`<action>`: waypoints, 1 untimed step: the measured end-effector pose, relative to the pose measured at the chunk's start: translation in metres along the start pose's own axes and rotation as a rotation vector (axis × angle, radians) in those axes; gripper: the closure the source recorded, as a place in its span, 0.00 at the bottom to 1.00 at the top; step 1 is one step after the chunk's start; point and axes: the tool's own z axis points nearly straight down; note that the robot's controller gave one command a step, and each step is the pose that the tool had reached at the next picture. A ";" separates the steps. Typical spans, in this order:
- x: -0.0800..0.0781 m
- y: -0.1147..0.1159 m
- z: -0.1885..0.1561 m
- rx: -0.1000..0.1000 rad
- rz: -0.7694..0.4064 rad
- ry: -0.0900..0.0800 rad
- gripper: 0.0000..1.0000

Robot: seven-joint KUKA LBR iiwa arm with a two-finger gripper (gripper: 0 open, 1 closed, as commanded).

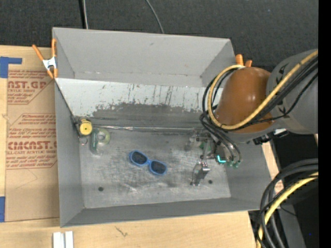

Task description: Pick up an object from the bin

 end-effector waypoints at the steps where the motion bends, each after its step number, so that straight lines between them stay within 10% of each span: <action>1: -0.033 0.053 0.076 -0.002 0.004 -0.014 0.00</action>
Offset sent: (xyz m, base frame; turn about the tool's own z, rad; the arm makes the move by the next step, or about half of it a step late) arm 0.0313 0.0493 -0.0745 0.0077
